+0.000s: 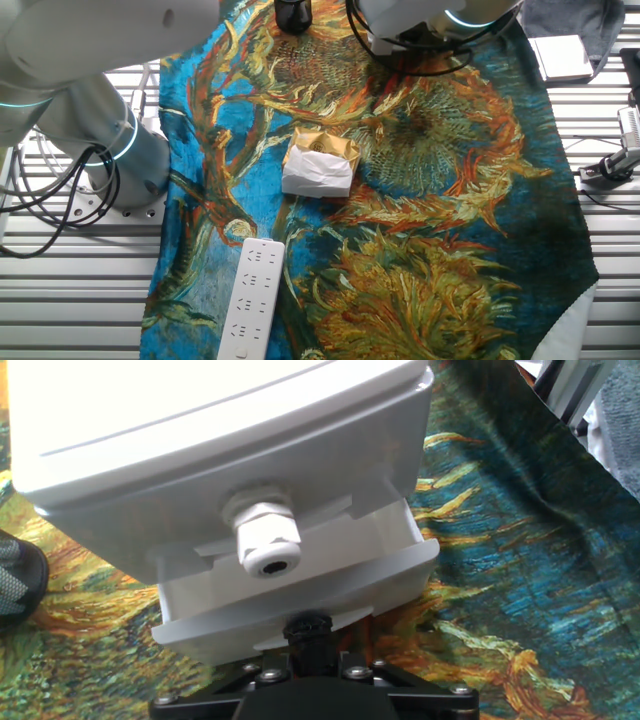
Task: Grasp the handle and close the drawer
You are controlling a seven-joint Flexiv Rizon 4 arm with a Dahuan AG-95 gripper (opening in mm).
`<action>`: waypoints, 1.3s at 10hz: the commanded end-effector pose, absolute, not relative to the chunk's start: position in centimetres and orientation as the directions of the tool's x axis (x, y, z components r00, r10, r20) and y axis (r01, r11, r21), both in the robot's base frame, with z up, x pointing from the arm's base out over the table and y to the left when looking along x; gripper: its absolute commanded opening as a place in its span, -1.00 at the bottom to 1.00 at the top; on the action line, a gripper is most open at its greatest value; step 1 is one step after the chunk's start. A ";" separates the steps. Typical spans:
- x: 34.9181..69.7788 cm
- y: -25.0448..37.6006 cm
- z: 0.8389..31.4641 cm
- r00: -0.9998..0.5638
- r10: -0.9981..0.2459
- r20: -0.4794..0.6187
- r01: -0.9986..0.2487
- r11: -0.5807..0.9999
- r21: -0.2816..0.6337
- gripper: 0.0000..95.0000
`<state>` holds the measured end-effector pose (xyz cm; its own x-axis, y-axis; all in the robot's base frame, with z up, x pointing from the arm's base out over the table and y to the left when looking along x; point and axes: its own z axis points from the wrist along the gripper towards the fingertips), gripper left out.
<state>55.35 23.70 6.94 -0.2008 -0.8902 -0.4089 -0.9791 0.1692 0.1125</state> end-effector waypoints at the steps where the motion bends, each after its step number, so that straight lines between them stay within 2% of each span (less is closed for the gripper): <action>1: 55.4 23.8 6.9 -0.198 -0.889 -0.413 -0.980 0.167 0.111 -1.00; 13: 55.3 24.3 6.9 -0.194 -0.876 -0.441 -0.981 0.159 0.115 -1.00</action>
<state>55.30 24.32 6.90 -0.1933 -0.8762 -0.4414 -0.9806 0.1582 0.1154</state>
